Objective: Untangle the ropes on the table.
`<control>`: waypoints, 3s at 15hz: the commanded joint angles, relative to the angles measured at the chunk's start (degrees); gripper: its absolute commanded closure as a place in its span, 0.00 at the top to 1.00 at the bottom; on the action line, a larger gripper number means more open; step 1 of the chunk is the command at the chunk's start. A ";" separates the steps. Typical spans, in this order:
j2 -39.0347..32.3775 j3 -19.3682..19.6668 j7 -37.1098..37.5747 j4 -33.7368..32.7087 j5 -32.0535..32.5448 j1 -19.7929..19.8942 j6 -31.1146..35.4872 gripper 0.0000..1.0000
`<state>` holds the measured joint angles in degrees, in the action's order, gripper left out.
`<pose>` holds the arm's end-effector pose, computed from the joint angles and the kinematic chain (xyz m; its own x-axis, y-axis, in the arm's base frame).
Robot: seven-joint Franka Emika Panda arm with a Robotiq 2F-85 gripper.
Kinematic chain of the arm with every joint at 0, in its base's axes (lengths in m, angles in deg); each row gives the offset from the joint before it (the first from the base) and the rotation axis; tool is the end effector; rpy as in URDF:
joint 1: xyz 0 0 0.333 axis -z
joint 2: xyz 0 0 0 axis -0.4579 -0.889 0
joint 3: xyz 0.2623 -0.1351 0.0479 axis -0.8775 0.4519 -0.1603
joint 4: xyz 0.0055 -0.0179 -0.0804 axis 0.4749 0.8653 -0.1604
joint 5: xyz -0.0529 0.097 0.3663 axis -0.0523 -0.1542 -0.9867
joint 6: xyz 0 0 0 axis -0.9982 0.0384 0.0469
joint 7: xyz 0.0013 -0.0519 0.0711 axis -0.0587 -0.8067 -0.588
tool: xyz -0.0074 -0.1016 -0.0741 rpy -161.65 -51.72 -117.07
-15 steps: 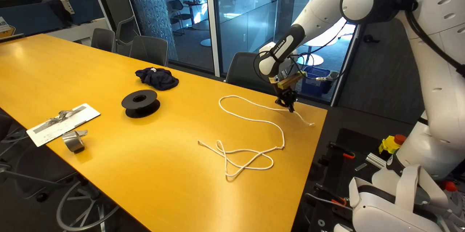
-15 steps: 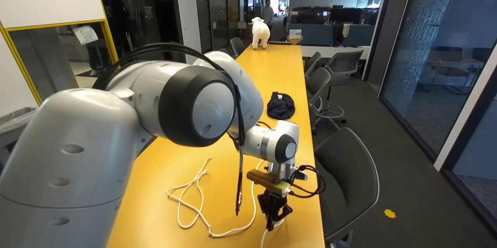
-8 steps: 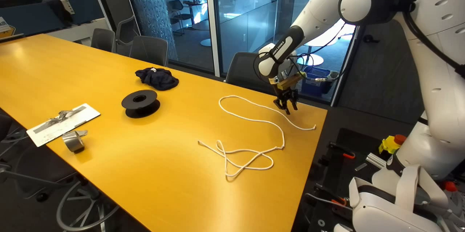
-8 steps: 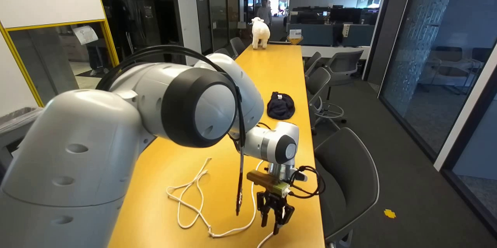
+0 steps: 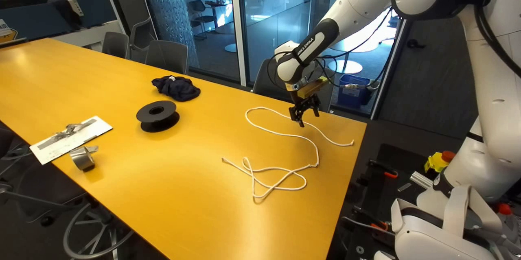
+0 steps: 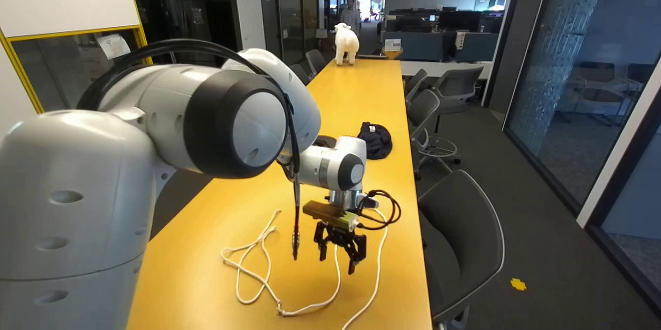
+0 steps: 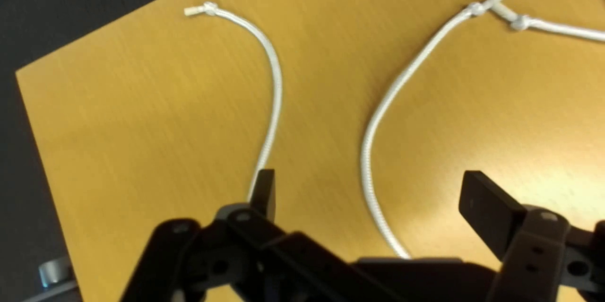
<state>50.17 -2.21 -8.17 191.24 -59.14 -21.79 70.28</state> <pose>0.5427 -0.1279 0.1691 0.8599 -0.3317 -0.3880 -0.2847 -0.9425 0.1748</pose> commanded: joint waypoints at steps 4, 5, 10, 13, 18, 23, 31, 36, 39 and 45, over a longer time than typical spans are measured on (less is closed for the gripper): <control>6.51 -5.82 -0.85 6.26 -1.23 -5.78 3.77 1.00; 6.72 -6.69 -0.80 6.48 -1.39 -6.65 4.11 1.00; 5.59 -11.39 -2.97 7.04 -3.94 -9.94 8.65 1.00; 5.27 -13.87 -5.38 8.04 -4.79 -11.62 12.99 1.00; 4.33 -17.46 -9.24 9.80 -5.96 -14.02 18.78 1.00; 0.48 -18.63 -10.06 9.09 -4.55 -17.10 22.93 1.00; -4.76 -17.57 -9.24 6.09 -2.20 -19.33 28.84 1.00; -6.24 -17.47 -9.23 5.59 -2.58 -19.09 31.77 1.00; -6.82 -17.38 -9.17 5.49 -2.66 -19.04 32.31 1.00; -7.49 -17.47 -9.27 5.46 -2.86 -18.85 32.88 1.00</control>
<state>43.28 -19.72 -17.23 197.46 -61.71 -40.68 102.07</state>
